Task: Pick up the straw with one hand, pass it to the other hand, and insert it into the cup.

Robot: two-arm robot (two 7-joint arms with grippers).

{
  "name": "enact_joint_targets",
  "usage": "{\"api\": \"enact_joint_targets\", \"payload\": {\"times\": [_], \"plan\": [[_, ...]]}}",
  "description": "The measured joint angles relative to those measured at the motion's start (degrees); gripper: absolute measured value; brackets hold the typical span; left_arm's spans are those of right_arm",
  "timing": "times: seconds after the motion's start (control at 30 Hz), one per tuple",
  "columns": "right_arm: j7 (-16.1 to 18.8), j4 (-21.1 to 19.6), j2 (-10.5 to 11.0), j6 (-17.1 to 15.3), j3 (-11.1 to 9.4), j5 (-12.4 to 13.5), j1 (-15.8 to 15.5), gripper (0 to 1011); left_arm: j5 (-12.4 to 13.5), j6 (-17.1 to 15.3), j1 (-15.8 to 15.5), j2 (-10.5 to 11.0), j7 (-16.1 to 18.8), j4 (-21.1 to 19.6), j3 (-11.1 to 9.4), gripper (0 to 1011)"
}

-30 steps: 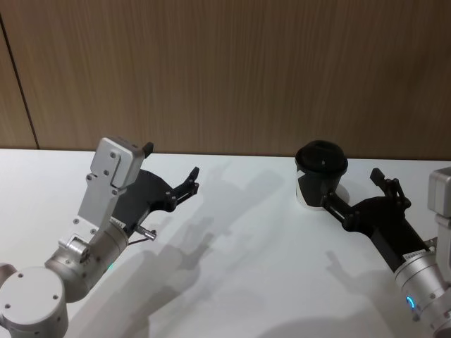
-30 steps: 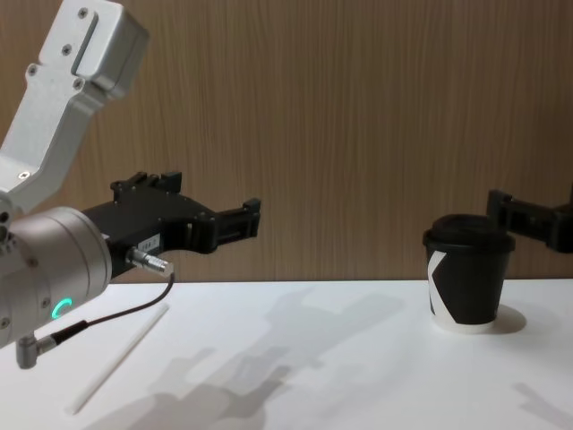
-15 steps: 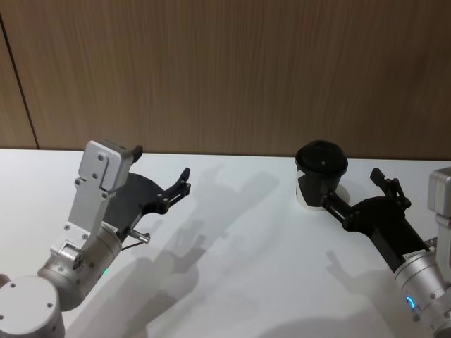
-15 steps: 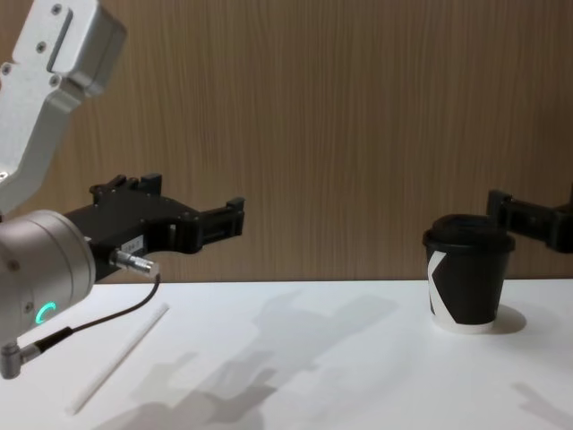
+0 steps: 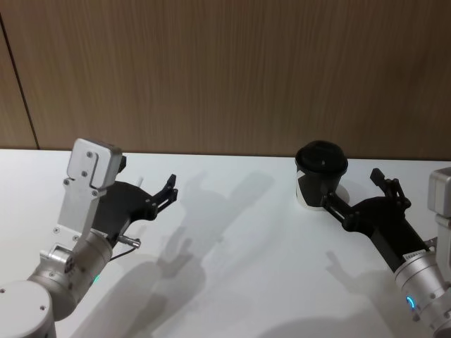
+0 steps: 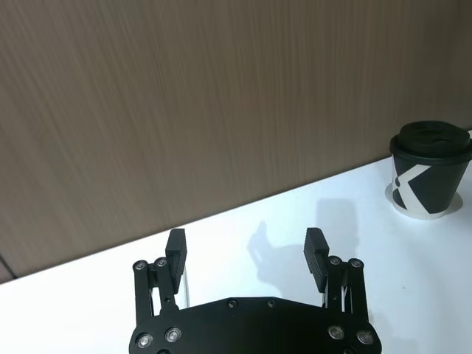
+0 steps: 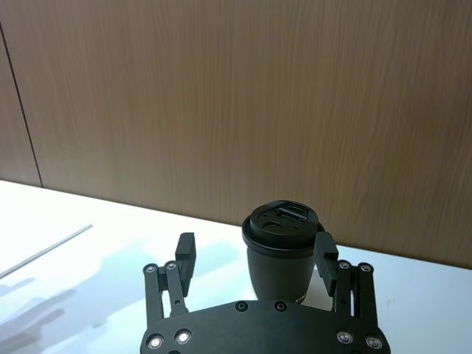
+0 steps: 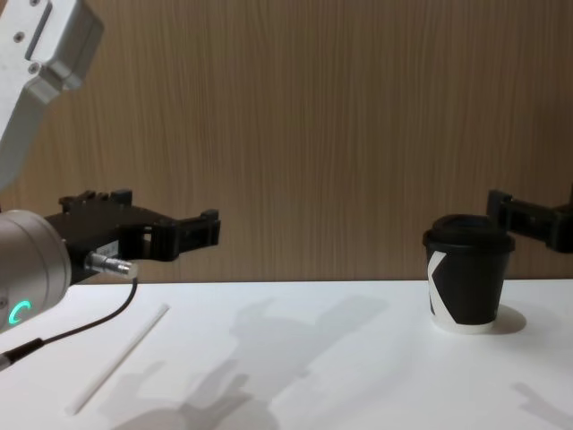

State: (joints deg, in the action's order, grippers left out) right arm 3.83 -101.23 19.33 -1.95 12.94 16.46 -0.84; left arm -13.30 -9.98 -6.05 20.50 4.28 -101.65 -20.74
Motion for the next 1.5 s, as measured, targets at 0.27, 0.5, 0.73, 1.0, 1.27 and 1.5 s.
{"api": "enact_joint_targets", "payload": {"times": [0.27,0.5,0.73,1.0,1.27,1.5], "plan": [[0.0,0.0,0.0,0.0,0.0,0.0,0.0,1001,-1.1,-5.0,2.3,-0.6,1.8,-3.2,1.7,1003],[0.0,0.0,0.0,0.0,0.0,0.0,0.0,1001,-2.1,-7.7,4.7,-1.6,3.5,-5.2,3.4,1003],[0.0,0.0,0.0,0.0,0.0,0.0,0.0,1001,-2.8,-8.2,6.7,-2.7,4.5,-5.9,4.5,1003],[0.0,0.0,0.0,0.0,0.0,0.0,0.0,1001,-3.3,-8.2,8.7,-4.3,5.8,-6.0,5.6,1003],[0.0,0.0,0.0,0.0,0.0,0.0,0.0,1001,-3.5,-8.2,10.1,-5.7,7.0,-5.9,6.5,1003],[0.0,0.0,0.0,0.0,0.0,0.0,0.0,1001,-3.8,-8.9,10.9,-7.0,8.1,-5.8,7.2,1003]]}}
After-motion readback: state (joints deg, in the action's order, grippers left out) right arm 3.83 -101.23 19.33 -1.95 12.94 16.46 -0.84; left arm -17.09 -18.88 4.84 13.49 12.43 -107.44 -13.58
